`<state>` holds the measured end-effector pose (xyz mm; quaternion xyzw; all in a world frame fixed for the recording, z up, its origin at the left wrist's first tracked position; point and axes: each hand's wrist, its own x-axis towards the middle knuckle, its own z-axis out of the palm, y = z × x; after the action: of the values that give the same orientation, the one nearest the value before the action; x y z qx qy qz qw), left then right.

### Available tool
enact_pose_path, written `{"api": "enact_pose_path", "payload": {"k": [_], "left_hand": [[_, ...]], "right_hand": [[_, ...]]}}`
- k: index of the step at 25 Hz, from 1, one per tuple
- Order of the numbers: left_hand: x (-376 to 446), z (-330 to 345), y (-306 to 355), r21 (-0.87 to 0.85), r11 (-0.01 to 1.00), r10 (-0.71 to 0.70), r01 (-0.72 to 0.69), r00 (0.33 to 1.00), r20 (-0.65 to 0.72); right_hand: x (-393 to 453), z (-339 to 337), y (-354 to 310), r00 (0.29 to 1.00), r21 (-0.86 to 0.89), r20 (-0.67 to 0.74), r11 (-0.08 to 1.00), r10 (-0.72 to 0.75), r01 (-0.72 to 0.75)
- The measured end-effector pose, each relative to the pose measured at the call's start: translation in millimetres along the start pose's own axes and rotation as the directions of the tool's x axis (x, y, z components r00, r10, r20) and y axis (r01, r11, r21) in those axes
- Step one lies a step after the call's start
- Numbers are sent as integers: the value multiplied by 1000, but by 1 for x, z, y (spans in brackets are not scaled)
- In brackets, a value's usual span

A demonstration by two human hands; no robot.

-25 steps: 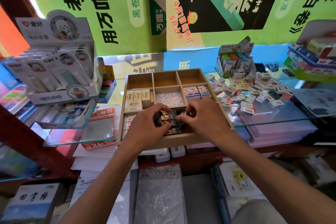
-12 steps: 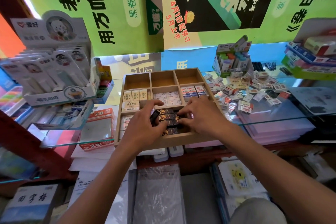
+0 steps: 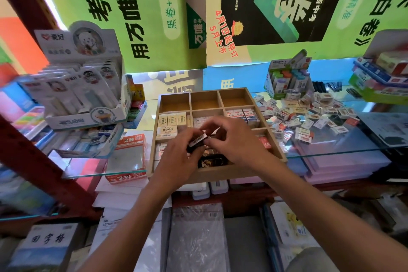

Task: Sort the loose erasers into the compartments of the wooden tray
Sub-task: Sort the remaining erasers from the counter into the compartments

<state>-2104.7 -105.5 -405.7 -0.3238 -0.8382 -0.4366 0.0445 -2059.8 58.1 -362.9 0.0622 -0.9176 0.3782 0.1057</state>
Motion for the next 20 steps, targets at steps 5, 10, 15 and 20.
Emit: {"api": "enact_pose_path", "payload": {"k": [5, 10, 15, 20], "left_hand": [[0, 6, -2, 79, 996, -52, 52, 999, -7], [3, 9, -3, 275, 960, 17, -55, 990, 136], [6, 10, -5, 250, 968, 7, -35, 994, 112], [6, 11, -3, 262, 965, -8, -22, 994, 113]], "right_hand": [[-11, -18, 16, 943, 169, -230, 964, 240, -204], [-28, -9, 31, 901, 67, -278, 942, 334, -329], [-31, -11, 39, 954, -115, -148, 954, 261, -279], [-30, -11, 42, 971, -278, -117, 932, 208, -233]]}}
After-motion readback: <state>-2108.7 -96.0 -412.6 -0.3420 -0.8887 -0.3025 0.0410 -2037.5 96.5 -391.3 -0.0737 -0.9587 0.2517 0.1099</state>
